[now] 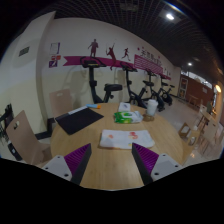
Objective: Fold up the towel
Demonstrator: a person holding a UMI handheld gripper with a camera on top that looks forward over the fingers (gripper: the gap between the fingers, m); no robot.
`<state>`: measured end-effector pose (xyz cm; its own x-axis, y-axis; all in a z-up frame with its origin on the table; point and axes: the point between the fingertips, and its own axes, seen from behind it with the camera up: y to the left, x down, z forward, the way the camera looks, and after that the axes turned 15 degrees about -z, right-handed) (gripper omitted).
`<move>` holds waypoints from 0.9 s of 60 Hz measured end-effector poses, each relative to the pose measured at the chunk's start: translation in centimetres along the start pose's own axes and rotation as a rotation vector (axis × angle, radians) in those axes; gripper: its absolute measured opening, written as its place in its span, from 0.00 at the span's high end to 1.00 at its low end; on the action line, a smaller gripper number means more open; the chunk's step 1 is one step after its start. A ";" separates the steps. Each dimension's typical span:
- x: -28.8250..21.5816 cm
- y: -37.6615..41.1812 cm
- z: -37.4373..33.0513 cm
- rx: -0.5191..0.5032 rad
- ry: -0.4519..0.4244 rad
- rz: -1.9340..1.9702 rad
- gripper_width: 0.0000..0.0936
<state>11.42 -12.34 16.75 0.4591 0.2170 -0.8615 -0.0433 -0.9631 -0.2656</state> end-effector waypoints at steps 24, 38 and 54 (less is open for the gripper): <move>0.1 4.9 13.5 0.010 0.019 -0.018 0.09; 1.7 6.0 23.6 -0.015 0.058 -0.022 0.08; 4.1 6.7 27.7 -0.040 0.151 0.026 0.14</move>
<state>-11.62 -13.47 -0.52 0.5863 0.1683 -0.7924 -0.0231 -0.9743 -0.2240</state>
